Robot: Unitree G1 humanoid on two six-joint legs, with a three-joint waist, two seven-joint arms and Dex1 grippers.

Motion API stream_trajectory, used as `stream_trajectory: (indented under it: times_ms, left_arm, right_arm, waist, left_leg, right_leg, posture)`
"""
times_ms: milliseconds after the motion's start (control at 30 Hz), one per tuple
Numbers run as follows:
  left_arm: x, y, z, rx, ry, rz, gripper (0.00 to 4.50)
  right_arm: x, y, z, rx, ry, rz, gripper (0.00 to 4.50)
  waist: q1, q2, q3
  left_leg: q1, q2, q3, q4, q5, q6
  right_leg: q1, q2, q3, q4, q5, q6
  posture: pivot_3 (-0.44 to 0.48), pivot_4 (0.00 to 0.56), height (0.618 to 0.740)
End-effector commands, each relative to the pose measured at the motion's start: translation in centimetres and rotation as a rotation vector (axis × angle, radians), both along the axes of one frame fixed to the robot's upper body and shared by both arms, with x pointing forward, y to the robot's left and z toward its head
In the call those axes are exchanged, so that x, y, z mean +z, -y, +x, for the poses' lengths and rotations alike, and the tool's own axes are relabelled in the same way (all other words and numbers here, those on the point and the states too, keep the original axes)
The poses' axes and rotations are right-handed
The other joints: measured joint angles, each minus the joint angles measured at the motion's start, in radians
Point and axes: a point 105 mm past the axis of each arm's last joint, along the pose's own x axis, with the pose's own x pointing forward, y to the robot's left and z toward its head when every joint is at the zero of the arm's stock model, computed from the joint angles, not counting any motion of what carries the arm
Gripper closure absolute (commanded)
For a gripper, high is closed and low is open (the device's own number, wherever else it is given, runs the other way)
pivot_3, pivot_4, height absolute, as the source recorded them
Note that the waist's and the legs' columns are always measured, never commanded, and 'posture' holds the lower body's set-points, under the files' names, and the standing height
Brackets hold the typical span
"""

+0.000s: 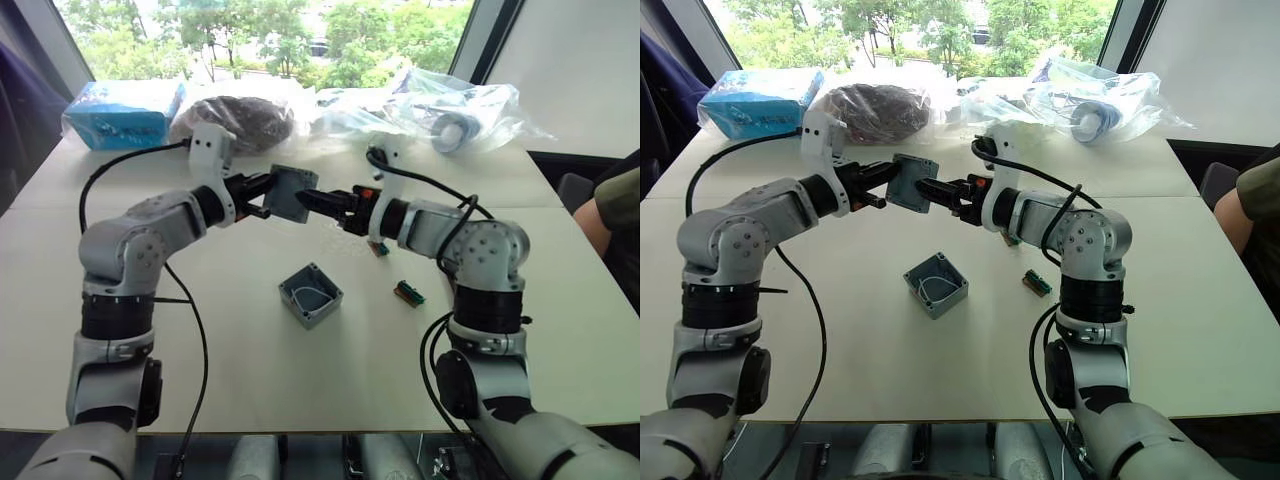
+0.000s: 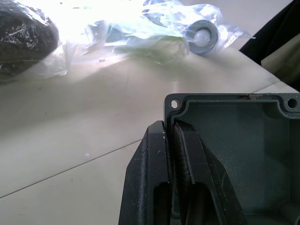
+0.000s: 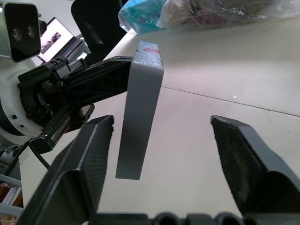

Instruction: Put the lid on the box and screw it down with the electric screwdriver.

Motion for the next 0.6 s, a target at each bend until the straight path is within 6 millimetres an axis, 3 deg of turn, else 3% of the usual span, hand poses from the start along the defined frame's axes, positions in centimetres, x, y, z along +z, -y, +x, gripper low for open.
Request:
stream_trajectory:
  times_ms: [33, 200, 333, 433, 600]
  left_arm:
    - [2.2, 0.0, -0.3, -0.006, 0.074, -0.023, 4.5]
    - [2.4, 0.4, -0.6, -0.04, 0.09, -0.044, 4.5]
    - [2.5, 0.4, -0.9, -0.063, 0.092, -0.058, 4.5]
    - [2.7, -0.2, -1.1, -0.094, 0.075, -0.098, 3.64]
    - [3.8, -1.4, -1.6, -0.131, 0.05, -0.19, 1.58]
  right_arm:
    - [1.6, -0.2, -0.6, 0.007, 0.061, 0.035, 2.51]
    - [1.5, -0.4, -0.8, 0.0, 0.052, 0.055, 4.34]
    - [1.6, -0.3, -0.7, -0.019, 0.051, 0.067, 4.36]
    - [1.7, -0.2, -0.6, -0.035, 0.053, 0.075, 4.36]
    - [1.7, 0.3, -0.5, -0.062, 0.063, 0.075, 4.36]
  waist:
    - [-0.001, 0.0, 0.0]
    - [0.001, 0.0, 0.0]
    - [0.0, 0.0, 0.0]
    - [0.0, 0.0, 0.0]
    - [-0.001, 0.0, 0.0]
  left_leg:
    - [0.0, 0.0, 0.0, 0.0, 0.0, 0.0]
    - [0.0, 0.0, 0.0, 0.0, 0.0, 0.0]
    - [0.0, 0.0, 0.0, 0.0, 0.0, 0.0]
    - [0.0, 0.0, 0.0, 0.0, 0.0, 0.0]
    - [0.0, 0.0, 0.0, 0.0, 0.0, 0.0]
  right_leg:
    - [0.0, 0.0, 0.0, 0.0, 0.0, 0.0]
    - [0.0, 0.0, 0.0, 0.0, 0.0, 0.0]
    - [0.0, 0.0, 0.0, 0.0, 0.0, 0.0]
    - [0.0, 0.001, 0.0, 0.0, 0.0, 0.0]
    - [0.0, 0.001, 0.0, 0.0, 0.0, 0.0]
  posture:
    - [0.0, 0.15, 0.74]
    - [0.0, 0.15, 0.74]
    - [0.0, 0.15, 0.74]
    - [0.0, 0.15, 0.74]
    - [0.0, 0.15, 0.74]
